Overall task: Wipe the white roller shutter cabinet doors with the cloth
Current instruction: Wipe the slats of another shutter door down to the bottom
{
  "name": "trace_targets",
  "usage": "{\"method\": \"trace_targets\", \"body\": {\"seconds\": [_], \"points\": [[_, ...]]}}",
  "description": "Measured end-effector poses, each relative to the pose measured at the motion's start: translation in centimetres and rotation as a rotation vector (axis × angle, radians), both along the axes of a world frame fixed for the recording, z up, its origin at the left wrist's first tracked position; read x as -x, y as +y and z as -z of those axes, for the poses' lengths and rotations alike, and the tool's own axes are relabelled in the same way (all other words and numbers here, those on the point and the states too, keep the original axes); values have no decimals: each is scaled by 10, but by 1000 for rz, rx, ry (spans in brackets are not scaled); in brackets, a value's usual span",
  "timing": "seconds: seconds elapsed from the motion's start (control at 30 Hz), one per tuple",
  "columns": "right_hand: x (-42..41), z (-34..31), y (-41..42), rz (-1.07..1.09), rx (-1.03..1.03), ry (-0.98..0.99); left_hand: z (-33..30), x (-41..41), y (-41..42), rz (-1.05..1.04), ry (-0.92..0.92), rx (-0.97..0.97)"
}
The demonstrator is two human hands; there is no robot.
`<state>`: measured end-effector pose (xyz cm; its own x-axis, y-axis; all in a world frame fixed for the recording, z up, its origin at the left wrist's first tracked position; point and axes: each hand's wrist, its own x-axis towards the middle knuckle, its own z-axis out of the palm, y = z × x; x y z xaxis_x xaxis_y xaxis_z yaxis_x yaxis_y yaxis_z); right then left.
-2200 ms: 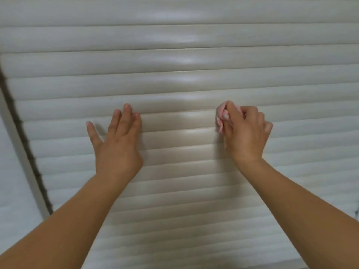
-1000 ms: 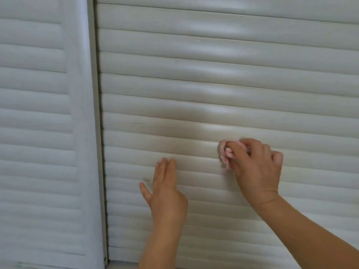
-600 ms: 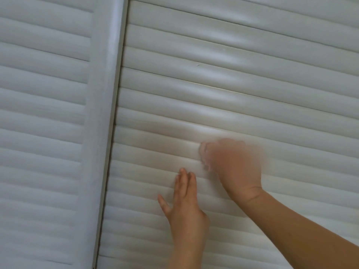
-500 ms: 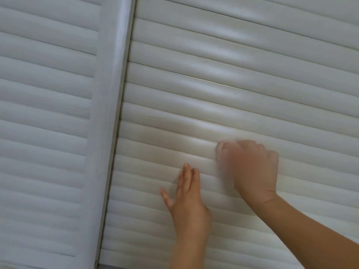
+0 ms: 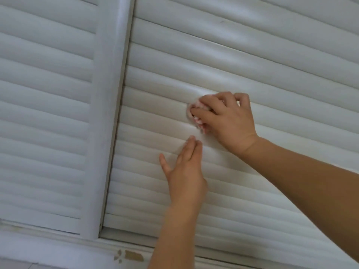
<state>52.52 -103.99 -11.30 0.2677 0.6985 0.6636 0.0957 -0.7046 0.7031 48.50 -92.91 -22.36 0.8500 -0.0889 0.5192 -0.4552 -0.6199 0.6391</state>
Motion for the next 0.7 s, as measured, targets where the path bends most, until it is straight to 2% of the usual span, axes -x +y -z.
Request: {"method": "trace_targets", "body": {"seconds": [0.1, 0.17, 0.3, 0.47, 0.57, 0.7], "points": [[21, 17, -50, 103, -28, -1, 4, -1, 4, 20, 28, 21], [38, 32, -78, 186, -102, 43, 8, -3, 6, -37, 40, 76], [51, 54, -80, 228, -290, 41, 14, -6, 7, -85, 61, 96], [18, 71, 1, 26, -109, -2, 21, -8, 6, -85, 48, 40], [9, 79, 5, 86, -82, 4, 27, -11, 10, -115, 58, -32], [31, 86, -42, 236, -73, 7, 30, -13, 16, -120, 69, -101]]}}
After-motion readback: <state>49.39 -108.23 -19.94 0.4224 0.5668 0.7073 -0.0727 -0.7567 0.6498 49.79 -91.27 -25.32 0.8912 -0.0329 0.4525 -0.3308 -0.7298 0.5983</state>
